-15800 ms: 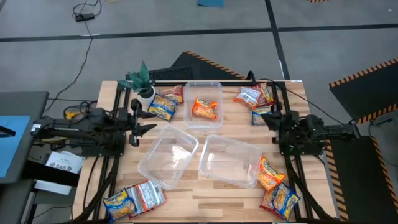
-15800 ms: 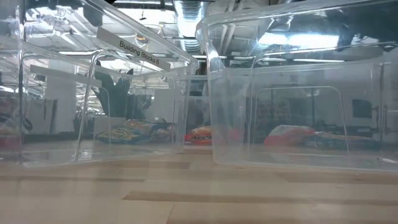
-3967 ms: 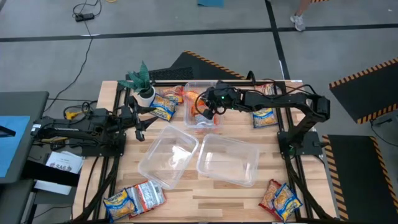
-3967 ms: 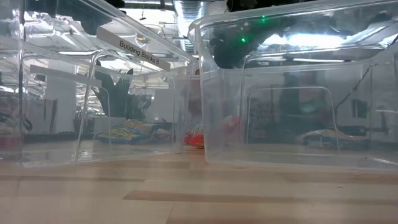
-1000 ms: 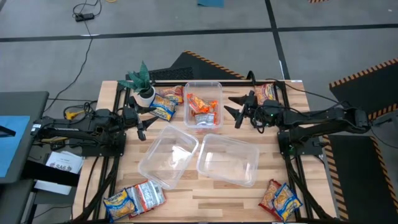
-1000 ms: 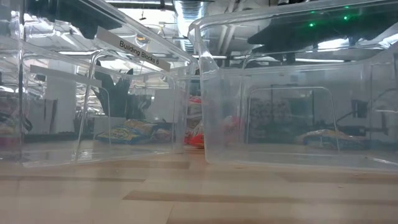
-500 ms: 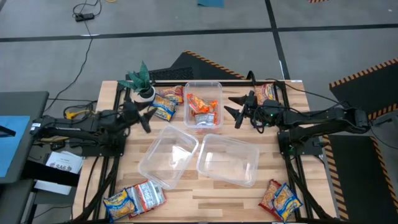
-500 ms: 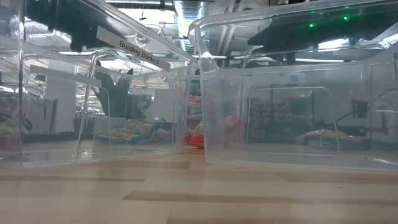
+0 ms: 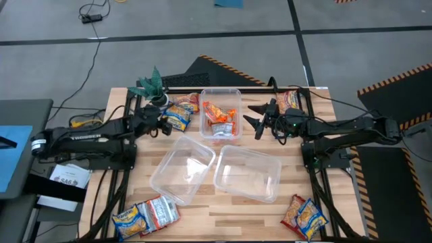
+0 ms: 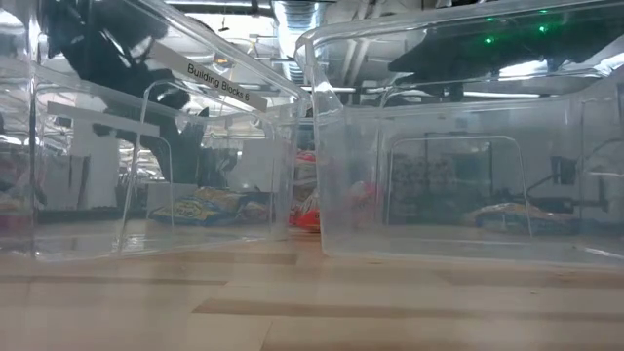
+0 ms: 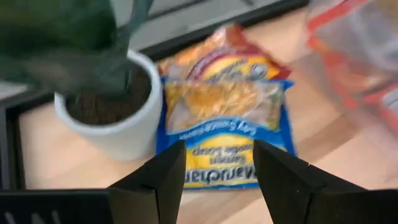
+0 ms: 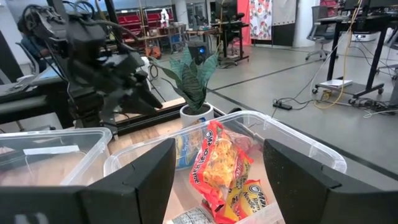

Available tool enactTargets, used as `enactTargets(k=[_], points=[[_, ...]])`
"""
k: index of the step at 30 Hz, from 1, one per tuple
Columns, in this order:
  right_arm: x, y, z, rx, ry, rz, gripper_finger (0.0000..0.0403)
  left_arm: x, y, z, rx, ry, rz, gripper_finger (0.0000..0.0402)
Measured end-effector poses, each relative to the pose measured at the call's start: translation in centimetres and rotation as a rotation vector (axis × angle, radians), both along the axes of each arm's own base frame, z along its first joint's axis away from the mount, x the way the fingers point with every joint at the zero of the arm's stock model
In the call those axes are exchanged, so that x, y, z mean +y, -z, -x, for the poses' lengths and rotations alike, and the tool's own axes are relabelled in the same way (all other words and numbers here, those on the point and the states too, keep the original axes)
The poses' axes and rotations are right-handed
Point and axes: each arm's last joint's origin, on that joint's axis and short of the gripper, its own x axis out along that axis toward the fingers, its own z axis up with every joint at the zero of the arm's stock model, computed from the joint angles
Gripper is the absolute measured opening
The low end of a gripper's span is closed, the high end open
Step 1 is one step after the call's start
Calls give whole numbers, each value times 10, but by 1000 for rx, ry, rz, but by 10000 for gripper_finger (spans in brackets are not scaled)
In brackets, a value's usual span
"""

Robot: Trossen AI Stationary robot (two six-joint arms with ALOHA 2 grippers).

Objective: Sort Maruchan noodles
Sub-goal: Put the blue noodle pack into the bottom left transparent bin

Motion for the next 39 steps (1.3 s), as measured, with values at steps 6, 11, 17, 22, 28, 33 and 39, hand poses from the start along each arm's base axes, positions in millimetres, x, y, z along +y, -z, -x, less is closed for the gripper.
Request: enactTargets(k=[6, 11, 17, 22, 28, 33, 39], points=[[0, 0, 0, 2, 0, 0, 265, 14, 15, -4, 64, -20, 92, 175], [0, 0, 0, 2, 0, -1, 265, 23, 26, -6, 118, -71, 124, 175], [0, 0, 0, 2, 0, -1, 265, 30, 37, -17, 111, -44, 169, 175], [0, 0, 0, 3, 0, -1, 265, 35, 45, -26, 117, -22, 158, 175], [0, 0, 0, 3, 0, -2, 265, 40, 56, -29, 159, -43, 180, 175], [0, 0, 0, 3, 0, -2, 265, 43, 67, -30, 199, -60, 208, 175], [0, 0, 0, 3, 0, -2, 265, 45, 71, -33, 224, -48, 200, 163]])
